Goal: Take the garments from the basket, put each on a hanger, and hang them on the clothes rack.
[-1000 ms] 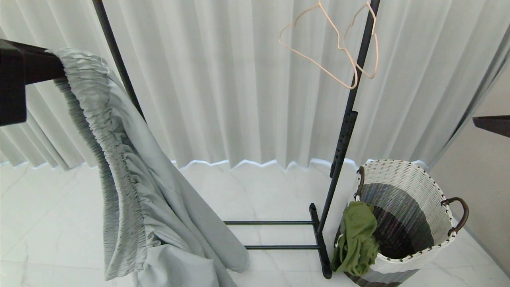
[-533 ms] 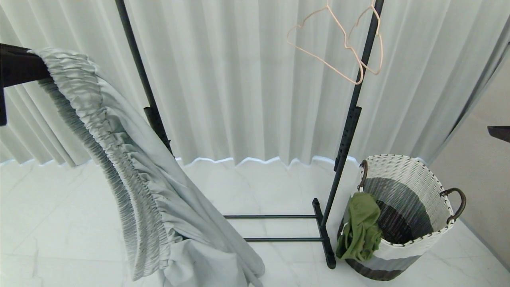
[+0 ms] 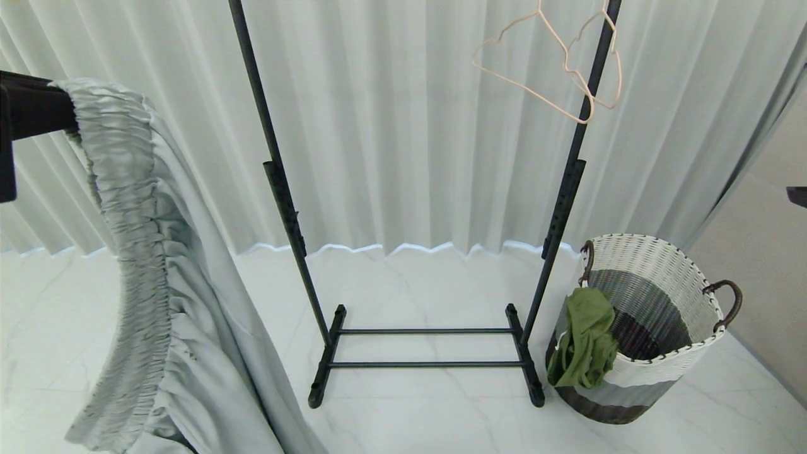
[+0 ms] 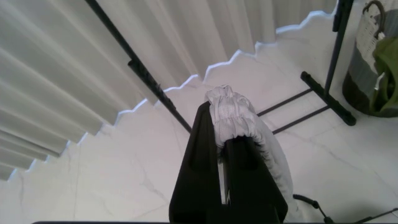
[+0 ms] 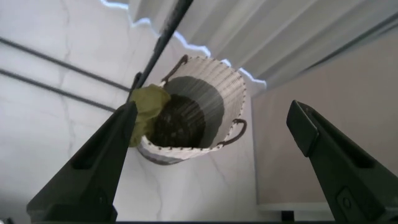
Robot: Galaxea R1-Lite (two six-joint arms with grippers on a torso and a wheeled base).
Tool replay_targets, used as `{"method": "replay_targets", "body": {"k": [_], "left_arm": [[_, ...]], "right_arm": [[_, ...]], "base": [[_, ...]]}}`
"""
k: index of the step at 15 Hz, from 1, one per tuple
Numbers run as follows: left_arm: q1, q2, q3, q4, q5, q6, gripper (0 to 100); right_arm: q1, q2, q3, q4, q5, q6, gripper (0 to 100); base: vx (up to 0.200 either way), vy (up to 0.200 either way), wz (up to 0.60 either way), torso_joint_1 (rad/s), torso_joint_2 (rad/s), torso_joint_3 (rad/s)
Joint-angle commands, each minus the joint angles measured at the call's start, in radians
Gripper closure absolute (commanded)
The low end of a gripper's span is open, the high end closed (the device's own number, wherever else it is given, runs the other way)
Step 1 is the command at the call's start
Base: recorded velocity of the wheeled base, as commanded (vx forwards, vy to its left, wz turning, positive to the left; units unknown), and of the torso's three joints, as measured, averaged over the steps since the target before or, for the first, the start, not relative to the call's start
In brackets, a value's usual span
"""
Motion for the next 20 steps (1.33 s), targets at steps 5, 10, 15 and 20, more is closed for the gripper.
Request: {"method": "replay_targets", "body": {"k": [5, 10, 15, 20], "left_arm": [[0.0, 0.001, -0.001, 0.0, 0.001, 0.0, 100], [0.0, -0.001, -0.001, 0.0, 0.001, 0.0, 100], [0.0, -0.001, -0.001, 0.0, 0.001, 0.001, 100], [-0.001, -0.001, 0.001, 0.0, -0.001, 0.006, 100]], "right_arm": [[0.001, 0.003, 0.002, -0.007, 0.001, 0.006, 0], [-0.007, 0.005, 0.002, -0.044, 0.001, 0.081, 0], [-0.007, 0.005, 0.004, -0.044, -0.001, 0.17, 0], [-0.007, 0.005, 0.014, -0.045, 0.001, 0.181, 0]], "base": [[0.0, 0.0, 0.0, 0.0, 0.0, 0.0], [0.0, 0.0, 0.0, 0.011, -0.04, -0.034], [0.0, 0.0, 0.0, 0.107, -0.4, -0.289], [0.0, 0.0, 0.0, 0.163, -0.46, -0.309]]}}
